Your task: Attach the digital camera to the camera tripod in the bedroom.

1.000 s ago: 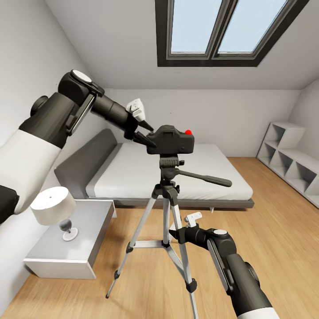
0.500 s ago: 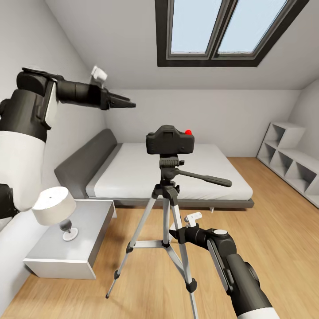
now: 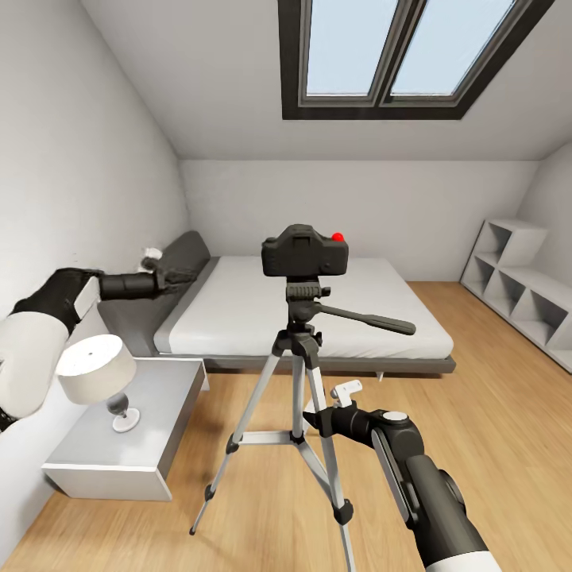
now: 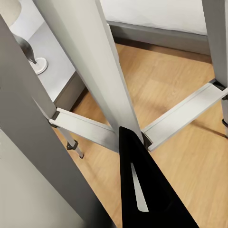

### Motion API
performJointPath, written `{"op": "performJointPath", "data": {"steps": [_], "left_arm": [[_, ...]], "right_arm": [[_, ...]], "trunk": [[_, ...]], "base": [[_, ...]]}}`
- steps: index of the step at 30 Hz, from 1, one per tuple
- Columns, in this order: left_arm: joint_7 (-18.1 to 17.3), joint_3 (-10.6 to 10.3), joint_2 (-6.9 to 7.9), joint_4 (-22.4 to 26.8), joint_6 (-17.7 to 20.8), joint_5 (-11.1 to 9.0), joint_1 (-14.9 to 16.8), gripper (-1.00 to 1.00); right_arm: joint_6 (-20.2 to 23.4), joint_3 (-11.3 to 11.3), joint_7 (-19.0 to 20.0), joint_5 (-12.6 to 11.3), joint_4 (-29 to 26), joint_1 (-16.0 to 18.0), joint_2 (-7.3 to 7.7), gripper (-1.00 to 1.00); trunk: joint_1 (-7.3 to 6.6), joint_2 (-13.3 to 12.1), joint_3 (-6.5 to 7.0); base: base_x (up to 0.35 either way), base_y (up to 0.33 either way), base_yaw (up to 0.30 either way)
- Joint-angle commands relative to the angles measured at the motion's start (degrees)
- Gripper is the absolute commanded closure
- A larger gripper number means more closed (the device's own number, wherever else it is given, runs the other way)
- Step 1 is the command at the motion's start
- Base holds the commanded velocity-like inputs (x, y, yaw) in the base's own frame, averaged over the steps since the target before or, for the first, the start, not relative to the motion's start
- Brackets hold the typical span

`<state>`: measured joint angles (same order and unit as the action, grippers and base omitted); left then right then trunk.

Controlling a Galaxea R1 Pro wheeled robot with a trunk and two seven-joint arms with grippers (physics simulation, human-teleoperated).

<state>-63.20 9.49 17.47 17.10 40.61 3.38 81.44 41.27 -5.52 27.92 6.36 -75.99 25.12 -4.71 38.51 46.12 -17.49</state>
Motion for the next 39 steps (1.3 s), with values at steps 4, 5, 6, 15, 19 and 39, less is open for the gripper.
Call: {"op": "performJointPath", "data": {"steps": [4, 5, 6, 15, 19, 39], "left_arm": [[10.53, 0.97, 1.10, -10.74, -11.19, -0.27, -0.91, -1.00], [12.16, 1.00, 1.11, -12.12, -13.64, -0.56, -1.13, -1.00], [13.77, 1.03, 1.07, -13.19, -16.12, -0.91, -1.46, -1.00], [28.27, 1.35, 0.46, -16.89, -40.57, -18.79, -15.84, -1.00], [31.44, 1.39, 0.50, -17.03, -42.76, -29.80, -22.90, -1.00], [46.93, 0.75, -6.30, -17.02, -35.19, -32.30, -49.37, -1.00]], "right_arm": [[0.21, -0.01, 0.46, 0.85, -0.03, 0.01, -0.04, 1.00], [0.21, -0.01, 0.46, 0.85, -0.03, 0.01, -0.04, 1.00], [0.21, -0.01, 0.46, 0.85, -0.03, 0.01, -0.04, 1.00], [0.21, -0.02, 0.47, 0.84, -0.03, 0.01, -0.04, 1.00], [0.21, -0.02, 0.44, 0.78, -0.03, 0.01, -0.04, 1.00], [0.51, 0.07, 0.47, 0.71, -0.03, 0.01, -0.04, 1.00]], "trunk": [[0.01, 0.06, -0.09], [0.01, 0.06, -0.09], [0.01, 0.06, -0.09], [0.01, 0.06, -0.09], [0.01, 0.06, -0.09], [0.01, 0.06, -0.09]], "base": [[0.000, 0.000, 0.000], [0.000, 0.000, 0.000], [0.000, 0.000, 0.000], [0.000, 0.000, 0.000], [0.000, 0.000, 0.000], [0.000, 0.000, 0.000]]}}
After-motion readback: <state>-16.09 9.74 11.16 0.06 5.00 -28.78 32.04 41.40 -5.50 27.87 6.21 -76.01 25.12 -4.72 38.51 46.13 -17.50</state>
